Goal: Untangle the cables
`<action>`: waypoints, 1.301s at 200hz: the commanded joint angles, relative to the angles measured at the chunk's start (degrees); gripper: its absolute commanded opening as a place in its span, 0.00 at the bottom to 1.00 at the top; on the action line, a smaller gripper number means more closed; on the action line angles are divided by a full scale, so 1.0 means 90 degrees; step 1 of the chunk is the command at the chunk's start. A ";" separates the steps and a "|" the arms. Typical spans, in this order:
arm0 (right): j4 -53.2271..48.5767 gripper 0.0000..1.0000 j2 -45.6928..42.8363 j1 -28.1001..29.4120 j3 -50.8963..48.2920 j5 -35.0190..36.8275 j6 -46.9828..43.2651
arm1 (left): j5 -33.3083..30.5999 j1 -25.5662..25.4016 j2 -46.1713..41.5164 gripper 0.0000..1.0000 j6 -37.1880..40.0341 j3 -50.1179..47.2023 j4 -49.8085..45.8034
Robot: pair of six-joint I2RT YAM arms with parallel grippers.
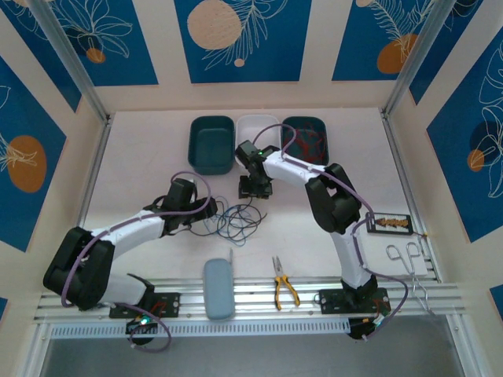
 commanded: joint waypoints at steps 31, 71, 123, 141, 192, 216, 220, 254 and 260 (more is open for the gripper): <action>-0.0243 0.31 0.0349 0.0236 0.0275 0.0402 -0.0268 | 0.0143 0.0037 -0.0085 0.72 -0.0039 -0.0125 0.0098; -0.0467 0.01 0.0383 0.0303 0.0468 0.0756 -0.0366 | 0.0189 0.0037 -0.0136 0.72 -0.0035 -0.0164 0.0131; -0.0350 0.00 -0.0613 0.0541 0.0337 0.1296 -0.0517 | 0.0154 0.0037 -0.0328 0.72 0.0017 -0.0288 0.0218; -0.0229 0.00 -0.1053 0.0648 0.0230 0.1574 -0.0573 | 0.0134 0.0037 -0.0412 0.72 0.0054 -0.0320 0.0268; 0.0051 0.00 -0.2073 0.0913 0.0112 0.2145 -0.0799 | 0.0141 0.0046 -0.0711 0.72 0.0172 -0.0397 0.0405; 0.0241 0.00 -0.2483 0.1026 0.0101 0.2231 -0.0974 | 0.0183 0.0051 -0.0810 0.72 0.0241 -0.0413 0.0473; 0.0277 0.00 -0.2556 0.1044 0.0097 0.2233 -0.1007 | 0.0184 0.0045 -0.0821 0.72 0.0252 -0.0417 0.0474; 0.0625 0.00 -0.3126 0.1183 0.0070 0.2258 -0.1287 | 0.0234 0.0050 -0.0873 0.73 0.0291 -0.0423 0.0539; 0.0713 0.00 -0.3223 0.1202 0.0060 0.2247 -0.1330 | 0.0232 0.0046 -0.0878 0.73 0.0291 -0.0434 0.0561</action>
